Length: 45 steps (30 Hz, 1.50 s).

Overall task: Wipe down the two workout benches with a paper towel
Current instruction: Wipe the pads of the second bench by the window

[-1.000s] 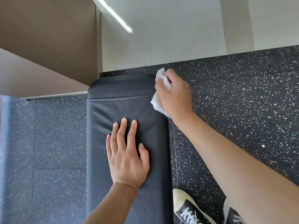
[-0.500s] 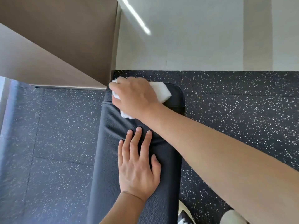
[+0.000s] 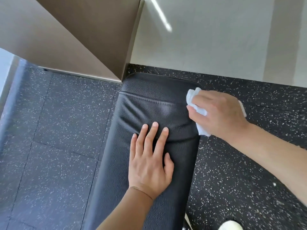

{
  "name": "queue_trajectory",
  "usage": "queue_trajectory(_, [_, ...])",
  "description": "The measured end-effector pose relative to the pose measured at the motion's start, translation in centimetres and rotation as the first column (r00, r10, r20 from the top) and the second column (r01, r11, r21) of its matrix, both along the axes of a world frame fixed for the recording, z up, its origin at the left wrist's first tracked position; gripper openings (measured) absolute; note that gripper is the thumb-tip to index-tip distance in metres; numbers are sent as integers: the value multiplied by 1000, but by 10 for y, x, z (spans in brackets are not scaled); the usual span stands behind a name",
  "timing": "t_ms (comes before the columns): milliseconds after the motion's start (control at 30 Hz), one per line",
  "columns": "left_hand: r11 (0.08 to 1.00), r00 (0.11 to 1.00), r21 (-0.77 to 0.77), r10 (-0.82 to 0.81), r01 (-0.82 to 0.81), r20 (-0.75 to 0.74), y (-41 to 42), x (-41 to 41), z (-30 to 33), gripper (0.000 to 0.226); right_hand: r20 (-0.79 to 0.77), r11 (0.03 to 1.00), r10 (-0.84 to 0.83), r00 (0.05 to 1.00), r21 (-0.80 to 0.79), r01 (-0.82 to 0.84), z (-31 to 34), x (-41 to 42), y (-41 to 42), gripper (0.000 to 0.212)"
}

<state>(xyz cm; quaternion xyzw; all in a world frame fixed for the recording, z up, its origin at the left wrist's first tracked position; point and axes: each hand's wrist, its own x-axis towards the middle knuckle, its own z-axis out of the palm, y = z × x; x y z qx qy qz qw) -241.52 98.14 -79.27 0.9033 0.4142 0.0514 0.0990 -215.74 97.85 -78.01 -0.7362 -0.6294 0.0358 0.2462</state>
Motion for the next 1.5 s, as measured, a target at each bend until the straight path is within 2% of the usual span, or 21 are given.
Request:
queue_trajectory(100, [1000, 1000, 5, 3, -3, 1, -1, 0, 2, 69, 15, 999, 42, 999, -15, -42, 4, -34, 47, 22])
queue_trajectory(233, [1000, 1000, 17, 15, -15, 7, -1, 1, 1, 66, 42, 981, 144, 989, -139, -137, 13, -88, 116, 21])
queue_trajectory(300, [1000, 1000, 18, 18, -18, 6, -1, 2, 0, 65, 38, 967, 184, 982, -188, -174, 15, -95, 125, 23])
queue_trajectory(400, [999, 1000, 31, 7, -7, -6, -1, 2, 0, 67, 28, 972, 195, 980, -137, -189, 11, -76, 94, 23])
queue_trajectory(467, [999, 1000, 36, 0, 1, -11, -1, 1, -2, 68, -1, 990, 138, 990, -26, -138, 4, -53, 53, 21])
queue_trajectory(533, [999, 1000, 32, -1, 2, -17, -1, 1, -2, 69, -64, 995, 5, 998, 100, 2, -6, -30, 10, 24])
queue_trajectory(600, [1000, 1000, 30, -3, 3, -22, -1, 1, -1, 70, -174, 982, -131, 976, 112, 152, -16, -25, -27, 26])
queue_trajectory(667, [1000, 1000, 29, -3, 4, -29, -1, 2, 0, 69, -338, 945, -287, 896, 53, 323, -26, -44, -50, 26])
queue_trajectory(700, [1000, 999, 26, -3, 4, -35, -1, 1, 0, 69, -440, 914, -360, 823, 11, 405, -31, -60, -58, 26])
queue_trajectory(733, [1000, 999, 21, -3, 4, -39, -2, 2, 2, 69, -556, 870, -425, 714, -32, 492, -34, -77, -63, 26])
queue_trajectory(800, [1000, 999, 14, -1, 2, -47, -2, 4, 4, 68, -753, 751, -498, 430, -127, 648, -35, -109, -69, 23])
queue_trajectory(833, [1000, 999, 11, -1, 2, -53, -2, 4, 4, 68, -791, 696, -519, 323, -172, 697, -34, -121, -71, 23])
queue_trajectory(867, [1000, 998, 7, -3, 3, -56, -2, 4, 4, 68, -798, 659, -540, 268, -203, 724, -32, -130, -74, 22])
queue_trajectory(933, [1000, 998, 5, -12, 12, -60, -2, 3, 3, 69, -793, 633, -564, 230, -237, 737, -30, -139, -79, 21])
queue_trajectory(1033, [1000, 998, 8, -15, 15, -65, -2, 0, 1, 71, -811, 651, -549, 200, -266, 711, -27, -132, -75, 22])
queue_trajectory(1300, [1000, 995, 13, -19, 20, -96, -1, -1, -4, 78, -816, 675, -549, 180, -306, 671, -34, -13, 29, 42])
queue_trajectory(1400, [1000, 996, 14, -20, 22, -91, 0, -1, -4, 78, -840, 683, -515, 168, -284, 673, -35, -18, 23, 42])
queue_trajectory(1500, [1000, 995, 16, -3, 5, -100, 0, -1, -5, 77, -806, 655, -566, 172, -312, 689, -27, -65, -15, 43])
